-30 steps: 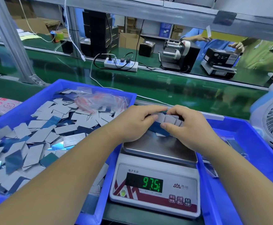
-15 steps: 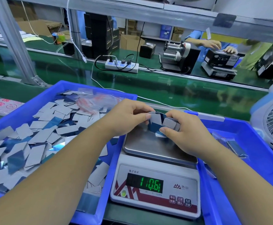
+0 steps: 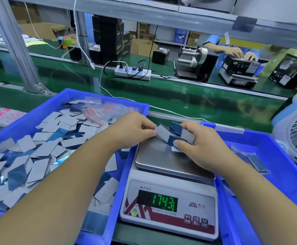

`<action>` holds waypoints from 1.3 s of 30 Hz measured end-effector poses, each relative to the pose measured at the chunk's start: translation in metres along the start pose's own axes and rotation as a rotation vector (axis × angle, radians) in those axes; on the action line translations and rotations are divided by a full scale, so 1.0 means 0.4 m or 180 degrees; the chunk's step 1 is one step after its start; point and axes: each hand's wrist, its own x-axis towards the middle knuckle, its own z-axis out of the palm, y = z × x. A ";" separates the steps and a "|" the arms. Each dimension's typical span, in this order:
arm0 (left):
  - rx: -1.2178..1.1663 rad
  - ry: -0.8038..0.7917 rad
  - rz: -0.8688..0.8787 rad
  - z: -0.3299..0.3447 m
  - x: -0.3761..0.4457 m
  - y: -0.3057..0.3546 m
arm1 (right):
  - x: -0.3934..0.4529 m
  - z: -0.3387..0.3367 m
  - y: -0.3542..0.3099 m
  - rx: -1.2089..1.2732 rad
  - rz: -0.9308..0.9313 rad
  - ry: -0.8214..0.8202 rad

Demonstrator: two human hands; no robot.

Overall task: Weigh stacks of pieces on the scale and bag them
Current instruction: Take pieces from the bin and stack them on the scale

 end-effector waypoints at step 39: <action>-0.1249 0.0704 0.0214 -0.037 0.010 -0.020 | 0.016 -0.056 0.085 0.0384 0.0265 0.0030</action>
